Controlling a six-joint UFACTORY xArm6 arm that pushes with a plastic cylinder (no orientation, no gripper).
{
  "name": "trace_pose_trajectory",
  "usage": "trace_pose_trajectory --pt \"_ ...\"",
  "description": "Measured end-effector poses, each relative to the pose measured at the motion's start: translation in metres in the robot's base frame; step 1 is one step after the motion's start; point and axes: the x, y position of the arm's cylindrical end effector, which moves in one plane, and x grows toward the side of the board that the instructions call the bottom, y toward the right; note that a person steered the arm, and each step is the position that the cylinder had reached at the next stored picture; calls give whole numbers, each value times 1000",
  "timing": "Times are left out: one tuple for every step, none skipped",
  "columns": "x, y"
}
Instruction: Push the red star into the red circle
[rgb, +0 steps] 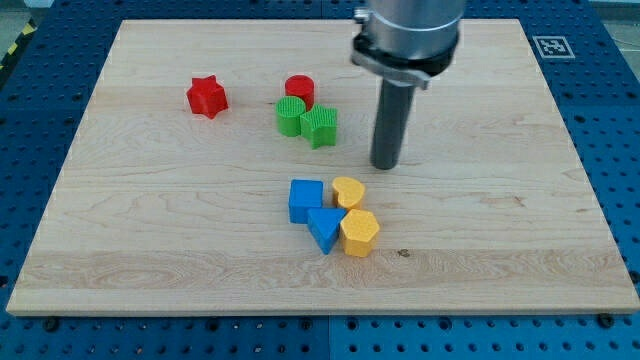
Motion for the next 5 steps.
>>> trace_pose_trajectory --pt "-6 -48" --pt "-26 -83" --pt "-45 -94" --pt "-44 -94" --pt "-25 -109"
